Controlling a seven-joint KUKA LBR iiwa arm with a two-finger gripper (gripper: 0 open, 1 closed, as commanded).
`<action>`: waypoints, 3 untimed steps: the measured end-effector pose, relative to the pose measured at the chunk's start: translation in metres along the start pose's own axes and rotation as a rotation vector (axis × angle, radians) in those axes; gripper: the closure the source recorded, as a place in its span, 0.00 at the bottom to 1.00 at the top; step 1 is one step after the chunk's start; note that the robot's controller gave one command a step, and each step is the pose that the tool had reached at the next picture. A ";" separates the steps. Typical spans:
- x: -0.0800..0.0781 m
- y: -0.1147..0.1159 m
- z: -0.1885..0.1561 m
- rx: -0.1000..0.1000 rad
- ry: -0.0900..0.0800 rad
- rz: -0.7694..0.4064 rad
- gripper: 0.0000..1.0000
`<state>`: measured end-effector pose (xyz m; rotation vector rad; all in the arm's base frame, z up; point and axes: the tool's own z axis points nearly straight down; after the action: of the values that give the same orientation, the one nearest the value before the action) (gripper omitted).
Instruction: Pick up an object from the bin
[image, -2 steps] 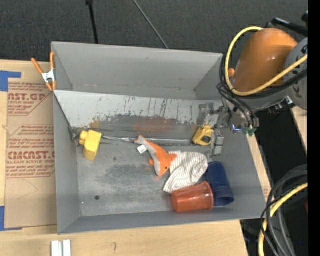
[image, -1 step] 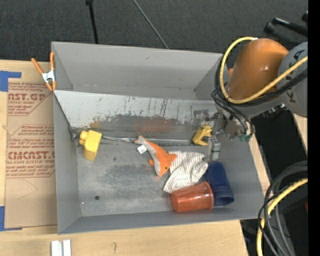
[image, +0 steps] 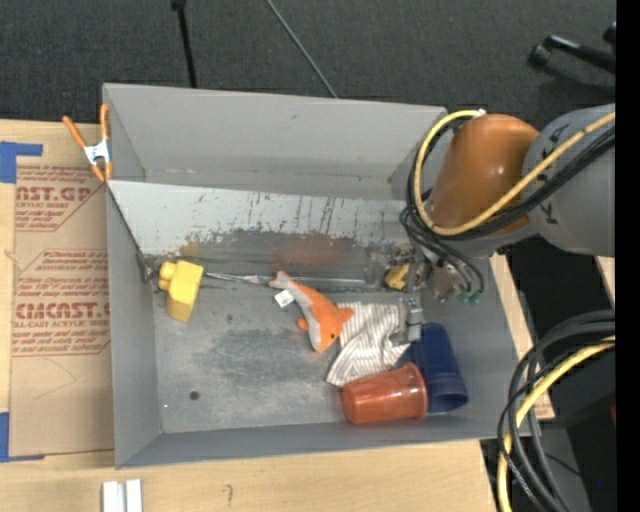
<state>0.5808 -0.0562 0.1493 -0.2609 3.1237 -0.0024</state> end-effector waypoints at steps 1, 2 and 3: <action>-0.004 0.020 0.067 0.000 0.001 -0.085 0.00; 0.023 0.038 0.078 -0.002 0.004 0.037 1.00; 0.023 0.038 0.078 -0.002 0.004 0.037 1.00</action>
Offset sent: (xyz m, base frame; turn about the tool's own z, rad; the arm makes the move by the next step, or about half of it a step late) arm -0.0298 0.0327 -0.0793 0.0376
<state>0.5520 -0.0225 0.0710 -0.2033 3.1323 0.0007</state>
